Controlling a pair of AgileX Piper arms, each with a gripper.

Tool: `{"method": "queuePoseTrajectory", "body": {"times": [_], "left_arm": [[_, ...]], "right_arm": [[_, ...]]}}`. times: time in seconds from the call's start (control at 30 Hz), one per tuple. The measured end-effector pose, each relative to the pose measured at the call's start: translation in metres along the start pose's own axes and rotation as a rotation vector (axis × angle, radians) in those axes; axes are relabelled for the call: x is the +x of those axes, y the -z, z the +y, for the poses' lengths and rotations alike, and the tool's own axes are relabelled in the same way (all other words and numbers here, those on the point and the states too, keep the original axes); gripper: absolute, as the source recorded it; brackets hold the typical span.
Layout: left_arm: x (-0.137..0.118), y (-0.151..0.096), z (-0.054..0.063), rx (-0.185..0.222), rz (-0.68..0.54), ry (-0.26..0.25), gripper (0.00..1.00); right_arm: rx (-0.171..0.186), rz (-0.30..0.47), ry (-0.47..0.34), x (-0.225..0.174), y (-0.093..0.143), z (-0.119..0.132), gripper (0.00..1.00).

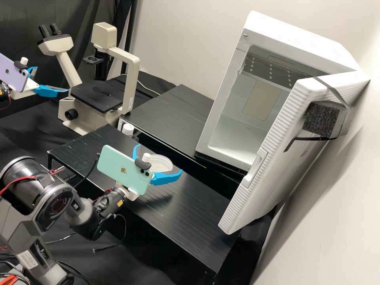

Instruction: Return the petri dish to the incubator.

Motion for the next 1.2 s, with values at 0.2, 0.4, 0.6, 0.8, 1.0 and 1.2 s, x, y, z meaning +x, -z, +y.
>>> {"method": "queuePoseTrajectory", "body": {"times": [0.2, 0.4, 0.6, 0.8, 1.0, 1.2], "left_arm": [[0.0, 0.0, 0.0, 0.0, 0.0, 0.0, 1.0], [0.0, 0.0, 0.0, 0.0, 0.0, 0.0, 1.0], [0.0, 0.0, 0.0, 0.0, 0.0, 0.0, 1.0], [0.0, 0.0, 0.0, 0.0, 0.0, 0.0, 1.0], [0.0, 0.0, 0.0, 0.0, 0.0, 0.0, 1.0], [0.0, 0.0, 0.0, 0.0, 0.0, 0.0, 1.0]], "right_arm": [[0.018, -0.037, 0.049, -0.005, -0.008, -0.009, 1.0], [0.017, -0.058, 0.094, -0.003, -0.011, -0.02, 1.0], [-0.004, -0.055, 0.077, 0.001, -0.01, -0.024, 1.0], [-0.01, -0.058, 0.06, 0.008, -0.011, -0.027, 1.0], [-0.02, -0.059, 0.046, 0.013, -0.012, -0.027, 0.0], [-0.026, -0.059, 0.046, 0.013, -0.012, -0.027, 0.0]]}}
